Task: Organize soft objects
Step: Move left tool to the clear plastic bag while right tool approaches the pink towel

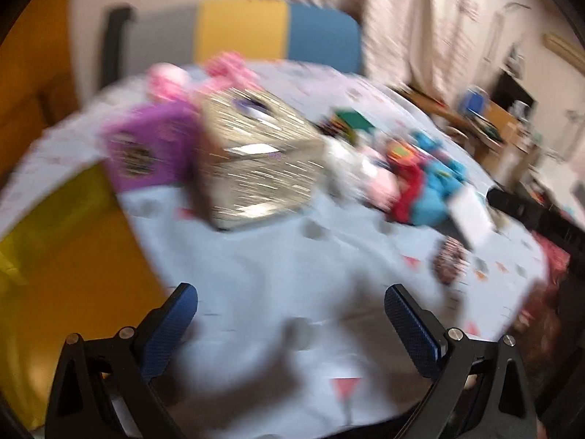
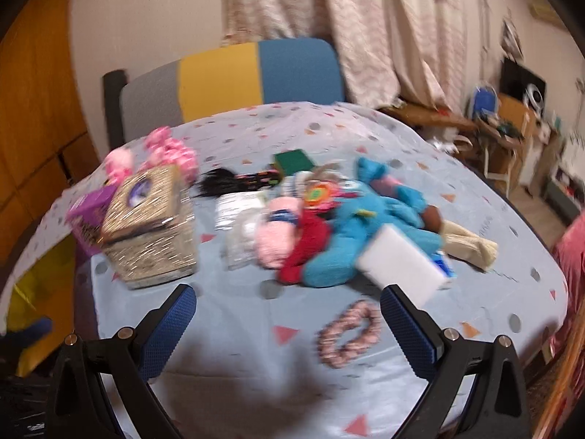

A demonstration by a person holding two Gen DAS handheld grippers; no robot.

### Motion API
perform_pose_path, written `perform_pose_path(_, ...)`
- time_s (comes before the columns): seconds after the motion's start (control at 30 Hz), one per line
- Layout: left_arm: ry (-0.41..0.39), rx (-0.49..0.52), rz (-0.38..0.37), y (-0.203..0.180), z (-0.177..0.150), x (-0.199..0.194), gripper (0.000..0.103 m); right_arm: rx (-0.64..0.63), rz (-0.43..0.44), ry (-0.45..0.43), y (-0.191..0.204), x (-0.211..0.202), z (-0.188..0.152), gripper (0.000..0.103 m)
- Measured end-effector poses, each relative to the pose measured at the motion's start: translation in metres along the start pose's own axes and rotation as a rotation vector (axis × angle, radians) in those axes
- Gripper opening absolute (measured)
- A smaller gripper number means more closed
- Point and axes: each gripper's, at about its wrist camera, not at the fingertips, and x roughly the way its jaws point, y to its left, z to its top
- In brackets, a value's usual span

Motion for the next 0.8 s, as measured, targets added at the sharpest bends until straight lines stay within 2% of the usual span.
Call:
perform_pose_path(0.1, 0.025, 0.045, -0.056, -0.018, 0.013, 0.016, 0.103, 0.114, 0.013, 0.04, -0.051, -0.004, 0.015, 0.103)
perform_pose_path(0.23, 0.107, 0.09, -0.125, -0.043, 0.028, 0.044, 0.102, 0.235, -0.046, 0.063, -0.116, -0.013, 0.021, 0.103)
perform_pose_path(0.33, 0.151, 0.148, -0.186, -0.068, 0.032, 0.058, 0.102, 0.281, -0.079, 0.052, -0.145, -0.017, 0.02, 0.103)
perform_pose_path(0.6, 0.238, 0.25, -0.309, -0.128, 0.035, 0.091, 0.101, 0.455, -0.009, 0.04, -0.195, -0.013, 0.011, 0.103)
perform_pose_path(0.73, 0.206, 0.224, -0.302, -0.133, 0.046, 0.106, 0.101, 0.484, 0.007, 0.079, -0.207, -0.002, 0.014, 0.103)
perform_pose_path(0.77, 0.205, 0.218, -0.29, -0.132, 0.05, 0.11, 0.1, 0.478, 0.009, 0.086, -0.208, 0.0, 0.016, 0.103)
perform_pose_path(0.8, 0.208, 0.213, -0.284, -0.131, 0.054, 0.114, 0.089, 0.469, 0.002, 0.083, -0.21, 0.001, 0.019, 0.103)
